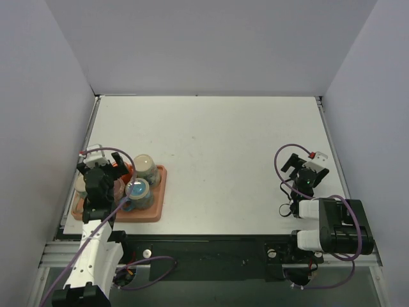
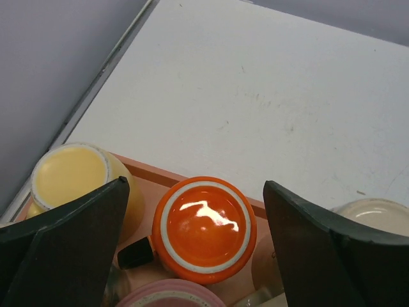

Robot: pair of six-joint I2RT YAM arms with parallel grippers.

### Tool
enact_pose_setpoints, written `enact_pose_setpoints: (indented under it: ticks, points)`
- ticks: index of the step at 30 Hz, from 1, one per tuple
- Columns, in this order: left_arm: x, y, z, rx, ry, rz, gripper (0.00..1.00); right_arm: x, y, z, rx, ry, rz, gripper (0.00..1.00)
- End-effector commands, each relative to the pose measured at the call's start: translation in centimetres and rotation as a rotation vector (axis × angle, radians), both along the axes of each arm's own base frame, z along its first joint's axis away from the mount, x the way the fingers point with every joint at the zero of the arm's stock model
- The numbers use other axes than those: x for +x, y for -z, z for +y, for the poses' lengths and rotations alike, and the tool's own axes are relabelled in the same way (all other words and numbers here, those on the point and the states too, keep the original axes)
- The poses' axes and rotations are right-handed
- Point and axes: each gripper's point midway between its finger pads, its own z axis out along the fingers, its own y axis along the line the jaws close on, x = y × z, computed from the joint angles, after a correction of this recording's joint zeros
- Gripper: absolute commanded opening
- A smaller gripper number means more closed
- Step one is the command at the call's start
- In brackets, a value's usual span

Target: Turn the mug right side up

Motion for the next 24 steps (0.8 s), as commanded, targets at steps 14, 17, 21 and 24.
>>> enact_pose_setpoints:
  ticks: [14,17,21,24]
  points:
    - [-10.3,-3.4,-10.7,0.409,1.06,0.463,0.97,1.1,-9.7,3.3,0.056,-0.19,0.018,0.97]
    - [-13.3,-4.1,-9.6,0.499,1.181,0.637,0.96,0.9,-13.2,6.6,0.039,-0.377,-0.056,0.97]
    - [-17.1,-1.5,-7.7,0.523,1.311,0.9,0.82,0.4,-14.8,8.3,-0.033,-0.477,-0.085,0.97]
    - [-16.8,0.3,-7.2,0.535,1.31,0.931,0.8,0.1,-13.8,9.6,-0.092,-0.524,-0.03,0.97]
